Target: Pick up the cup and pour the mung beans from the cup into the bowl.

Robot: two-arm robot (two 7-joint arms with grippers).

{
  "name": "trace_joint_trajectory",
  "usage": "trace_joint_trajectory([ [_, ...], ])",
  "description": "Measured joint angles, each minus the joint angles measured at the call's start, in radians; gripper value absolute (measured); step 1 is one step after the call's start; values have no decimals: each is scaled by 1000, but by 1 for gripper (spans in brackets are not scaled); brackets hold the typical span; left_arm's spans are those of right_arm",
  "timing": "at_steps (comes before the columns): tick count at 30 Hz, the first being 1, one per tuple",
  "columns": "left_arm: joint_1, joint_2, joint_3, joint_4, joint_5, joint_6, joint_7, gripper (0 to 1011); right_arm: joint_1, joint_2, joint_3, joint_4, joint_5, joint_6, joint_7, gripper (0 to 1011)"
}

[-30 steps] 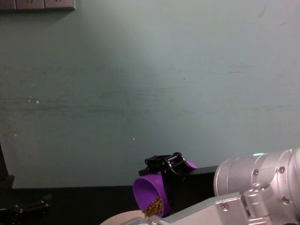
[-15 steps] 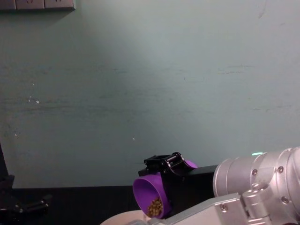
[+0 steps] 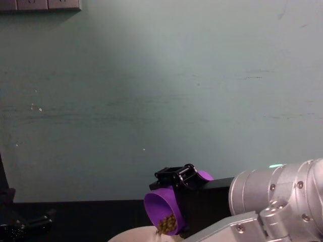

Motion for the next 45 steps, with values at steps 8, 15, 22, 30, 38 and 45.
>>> trace_joint_trajectory([
  [8, 0, 0, 0, 0, 0, 0, 0, 1000, 9, 3, -18, -3, -45, 7, 2, 730],
  [15, 0, 0, 0, 0, 0, 0, 0, 1000, 27, 10, -49, -6, -108, 6, 16, 731],
  [22, 0, 0, 0, 0, 0, 0, 0, 1000, 63, 24, -119, -15, -248, 9, 55, 730],
  [30, 0, 0, 0, 0, 0, 0, 0, 1000, 111, 38, -220, -30, -449, -13, 112, 730],
  [38, 0, 0, 0, 0, 0, 0, 0, 1000, 168, 52, -322, -39, -652, -68, 168, 730],
  [45, 0, 0, 0, 0, 0, 0, 0, 1000, 205, 65, -382, -45, -750, -115, 191, 730],
])
